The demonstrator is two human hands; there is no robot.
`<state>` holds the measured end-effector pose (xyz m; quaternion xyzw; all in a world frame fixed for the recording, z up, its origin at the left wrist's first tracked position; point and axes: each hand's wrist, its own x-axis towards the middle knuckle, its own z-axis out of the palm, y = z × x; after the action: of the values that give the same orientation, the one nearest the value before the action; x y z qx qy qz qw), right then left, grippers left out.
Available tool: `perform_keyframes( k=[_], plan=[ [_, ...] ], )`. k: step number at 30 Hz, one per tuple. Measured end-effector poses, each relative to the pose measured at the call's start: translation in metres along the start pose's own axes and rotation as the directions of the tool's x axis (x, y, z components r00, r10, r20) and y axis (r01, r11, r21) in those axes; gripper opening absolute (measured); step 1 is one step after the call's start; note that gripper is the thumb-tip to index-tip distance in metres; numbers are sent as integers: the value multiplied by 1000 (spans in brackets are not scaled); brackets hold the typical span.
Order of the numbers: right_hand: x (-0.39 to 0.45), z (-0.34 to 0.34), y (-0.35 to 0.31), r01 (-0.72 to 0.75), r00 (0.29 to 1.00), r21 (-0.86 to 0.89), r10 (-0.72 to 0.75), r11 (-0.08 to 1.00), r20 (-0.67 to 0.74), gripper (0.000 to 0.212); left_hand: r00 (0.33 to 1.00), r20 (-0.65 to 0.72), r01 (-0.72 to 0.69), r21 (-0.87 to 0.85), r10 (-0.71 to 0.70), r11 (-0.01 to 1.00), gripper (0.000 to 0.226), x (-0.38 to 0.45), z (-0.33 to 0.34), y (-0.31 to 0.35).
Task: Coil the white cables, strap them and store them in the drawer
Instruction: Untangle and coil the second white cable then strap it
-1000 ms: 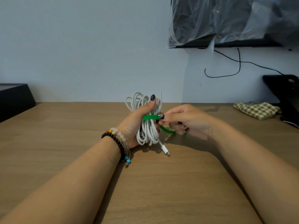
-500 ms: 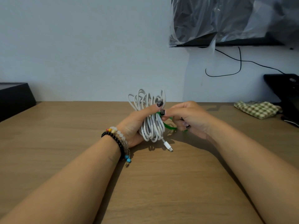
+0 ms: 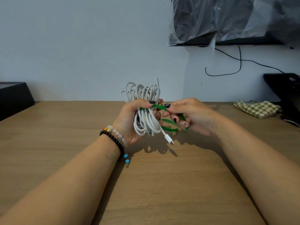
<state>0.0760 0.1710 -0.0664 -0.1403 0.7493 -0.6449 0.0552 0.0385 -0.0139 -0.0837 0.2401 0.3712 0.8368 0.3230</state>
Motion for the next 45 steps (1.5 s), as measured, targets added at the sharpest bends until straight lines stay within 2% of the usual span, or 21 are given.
perform_keyframes(
  k=[6,10,17,21,24,26,28,30,32,33,34,35,36,37,38,40,43,45],
  plan=[
    [1,-3,4,14,999,-65,-16,998,-38,18,998,55,-24,-92,29,996,43,-1,3,1],
    [1,2,5,32,996,-177,-46,984,-79,19,996,89,-4,-145,17,989,45,-1,2,-1],
    [2,6,5,43,974,-267,-100,963,-201,19,995,85,-46,-154,59,987,47,-3,1,1],
    [5,7,9,16,972,-283,-82,959,-222,19,993,109,-34,-101,45,994,46,-3,2,1],
    [7,10,12,-25,962,-300,-59,954,-267,17,993,78,-85,-79,91,993,47,-1,1,1],
    [11,10,14,-57,938,-341,-67,938,-341,6,986,37,-157,-86,160,984,47,-2,3,5],
    [16,9,16,-87,902,-516,-152,852,-404,17,970,-34,-243,-85,241,966,38,-2,6,10],
    [16,13,12,-59,833,-646,-319,761,-453,26,941,-136,-318,-39,310,947,25,-3,9,14],
    [11,24,3,42,726,-611,-444,790,-525,22,901,-232,-369,35,367,929,21,-1,11,15],
    [8,28,-1,90,707,-556,-447,826,-548,18,882,-267,-378,87,388,922,22,-1,13,14],
    [6,33,-5,129,744,-471,-399,873,-536,15,869,-282,-384,134,406,914,20,0,13,13],
    [5,37,-7,135,834,-366,-305,921,-460,14,864,-280,-386,163,417,908,18,0,14,11],
    [4,42,-8,97,927,-259,-182,961,-329,23,866,-269,-381,192,422,904,23,0,15,9],
    [3,45,-7,29,981,-173,-61,985,-182,36,873,-258,-365,217,414,905,29,0,16,7],
    [2,47,-5,-22,998,-135,13,991,-65,47,882,-239,-347,254,406,903,32,0,17,5],
    [1,47,-2,-51,998,-133,55,990,29,55,892,-215,-320,322,398,891,35,1,18,0],
    [0,45,-1,-52,998,-117,57,992,38,51,840,-223,-348,477,494,807,40,2,13,-3],
    [1,46,-1,-31,999,-218,36,975,17,44,818,-183,-335,620,545,710,38,0,13,-3]
  ],
)
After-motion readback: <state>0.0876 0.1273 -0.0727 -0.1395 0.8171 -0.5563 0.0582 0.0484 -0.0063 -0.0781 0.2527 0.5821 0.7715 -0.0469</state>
